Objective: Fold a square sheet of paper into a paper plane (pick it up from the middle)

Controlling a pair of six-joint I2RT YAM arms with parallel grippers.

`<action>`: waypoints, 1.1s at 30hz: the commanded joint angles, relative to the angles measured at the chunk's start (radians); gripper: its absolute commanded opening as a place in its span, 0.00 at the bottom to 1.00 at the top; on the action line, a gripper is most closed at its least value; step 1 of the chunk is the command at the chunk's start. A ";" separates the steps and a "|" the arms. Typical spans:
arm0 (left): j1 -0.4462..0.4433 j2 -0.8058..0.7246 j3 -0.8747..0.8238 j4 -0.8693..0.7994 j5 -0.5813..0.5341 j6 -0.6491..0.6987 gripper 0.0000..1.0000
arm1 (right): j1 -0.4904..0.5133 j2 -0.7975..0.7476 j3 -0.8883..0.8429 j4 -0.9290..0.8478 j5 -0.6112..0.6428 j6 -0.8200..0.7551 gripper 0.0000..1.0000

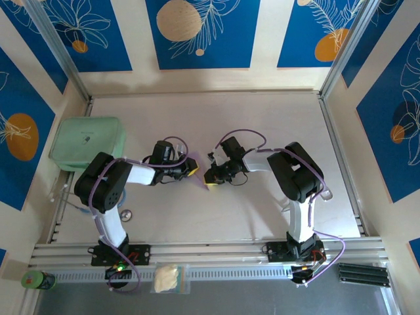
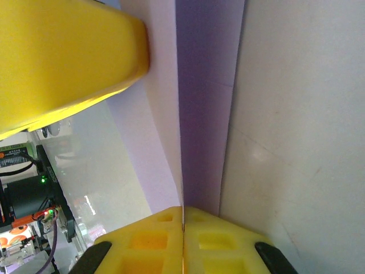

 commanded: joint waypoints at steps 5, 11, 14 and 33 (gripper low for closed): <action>0.001 0.025 0.022 -0.001 0.008 0.005 0.15 | -0.004 0.037 0.004 -0.036 0.021 -0.007 0.08; 0.001 0.040 0.025 0.007 0.012 0.006 0.15 | -0.004 0.033 0.004 -0.035 0.012 -0.003 0.10; 0.001 0.045 0.028 0.009 0.013 0.004 0.15 | -0.004 0.025 0.007 -0.040 0.008 -0.002 0.10; 0.001 0.062 0.017 0.025 0.017 0.004 0.17 | -0.005 -0.048 0.013 -0.113 -0.015 0.003 0.15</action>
